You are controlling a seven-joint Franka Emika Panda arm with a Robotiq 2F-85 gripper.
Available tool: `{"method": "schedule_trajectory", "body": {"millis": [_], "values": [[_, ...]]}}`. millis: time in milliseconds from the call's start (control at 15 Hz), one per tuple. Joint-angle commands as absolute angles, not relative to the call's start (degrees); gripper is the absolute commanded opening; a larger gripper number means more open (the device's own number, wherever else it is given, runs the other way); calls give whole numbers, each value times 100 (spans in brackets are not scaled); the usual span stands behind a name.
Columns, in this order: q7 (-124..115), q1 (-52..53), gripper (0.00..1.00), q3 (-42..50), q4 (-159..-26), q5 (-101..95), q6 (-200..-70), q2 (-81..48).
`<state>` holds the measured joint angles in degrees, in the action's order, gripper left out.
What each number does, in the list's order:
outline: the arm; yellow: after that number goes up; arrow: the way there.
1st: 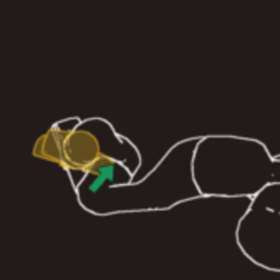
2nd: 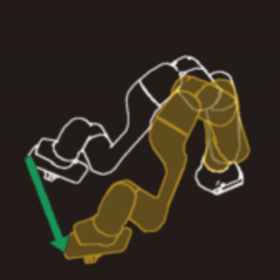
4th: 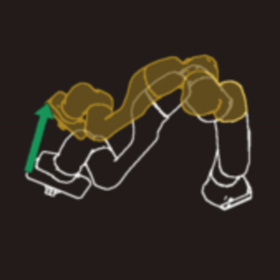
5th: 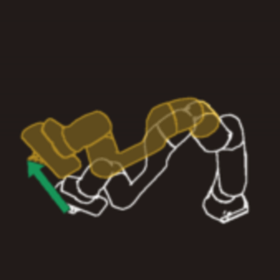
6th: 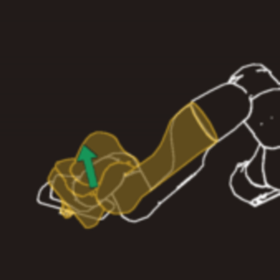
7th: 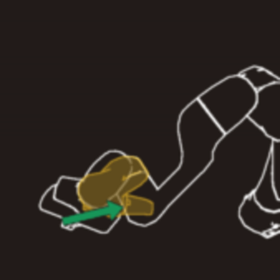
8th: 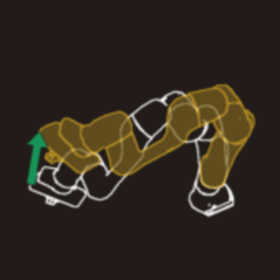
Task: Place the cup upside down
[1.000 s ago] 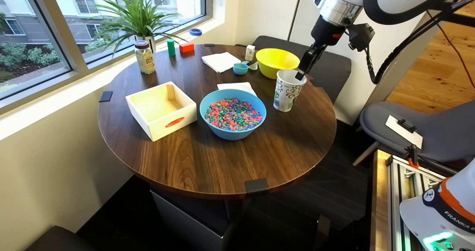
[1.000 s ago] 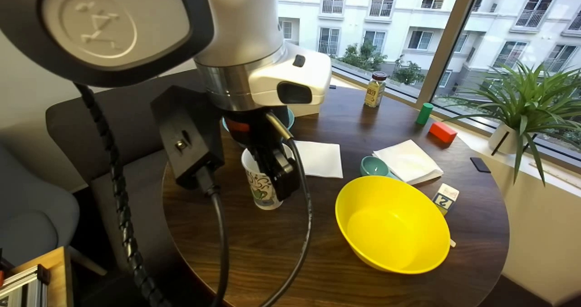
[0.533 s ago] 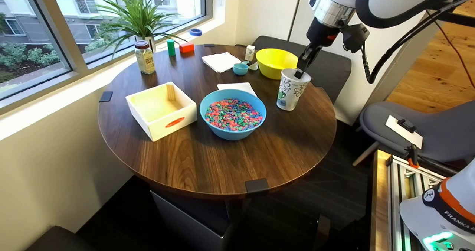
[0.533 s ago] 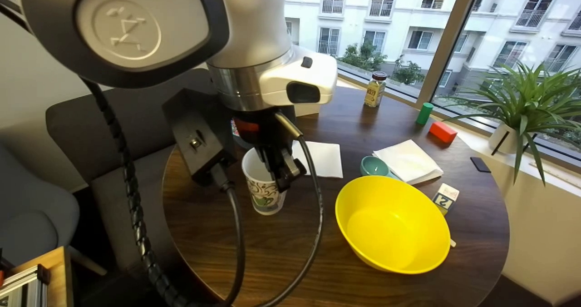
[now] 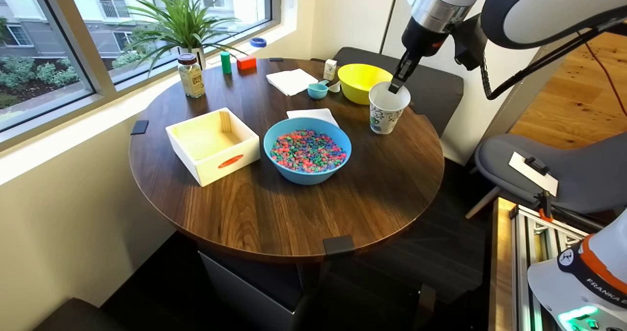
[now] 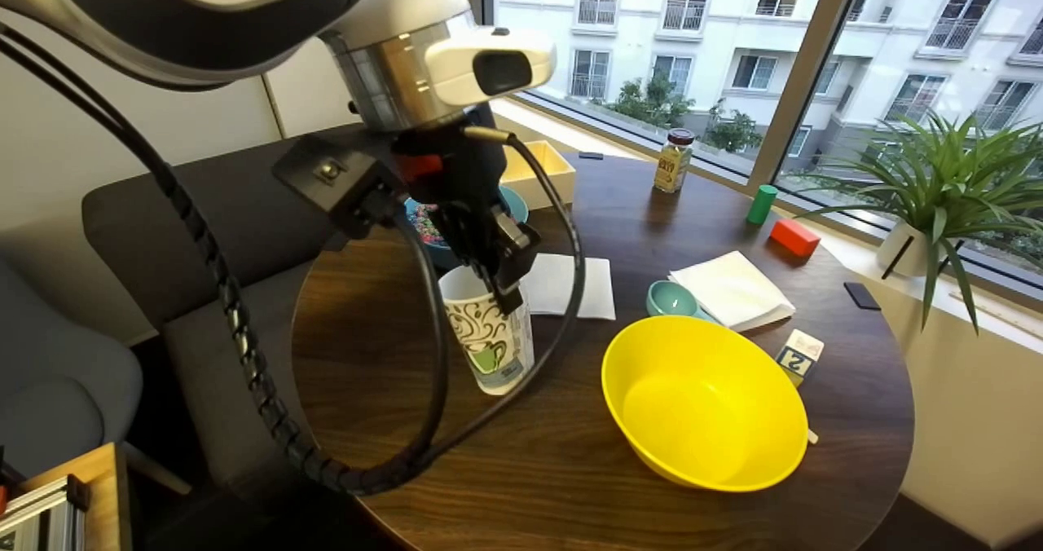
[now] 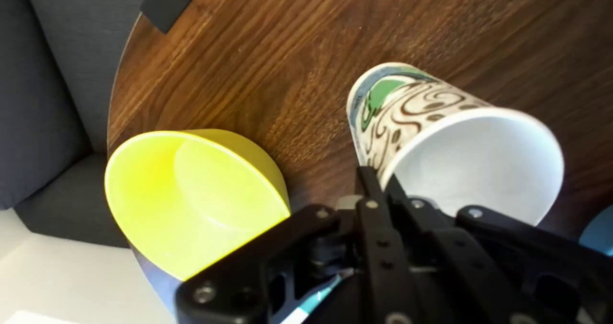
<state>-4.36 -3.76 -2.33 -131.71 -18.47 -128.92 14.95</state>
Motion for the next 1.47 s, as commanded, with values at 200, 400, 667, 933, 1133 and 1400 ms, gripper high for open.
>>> {"method": "schedule_trajectory", "body": {"millis": [200, 400, 667, 933, 1133, 1400], "values": [[-975, -161, 1, -972, -13410, -3573, -12101, 1659], [-1004, 6, 1, -1034, -13479, -3934, -11991, 1646], [-1062, 53, 1, -978, -13529, -4263, -11956, 1614], [-1287, 21, 1, -891, -13588, -4772, -11846, 1514], [-1441, 85, 1, -801, -13673, -4781, -12051, 1432], [-1704, 150, 1, -802, -13699, -4787, -12359, 1434]]}}
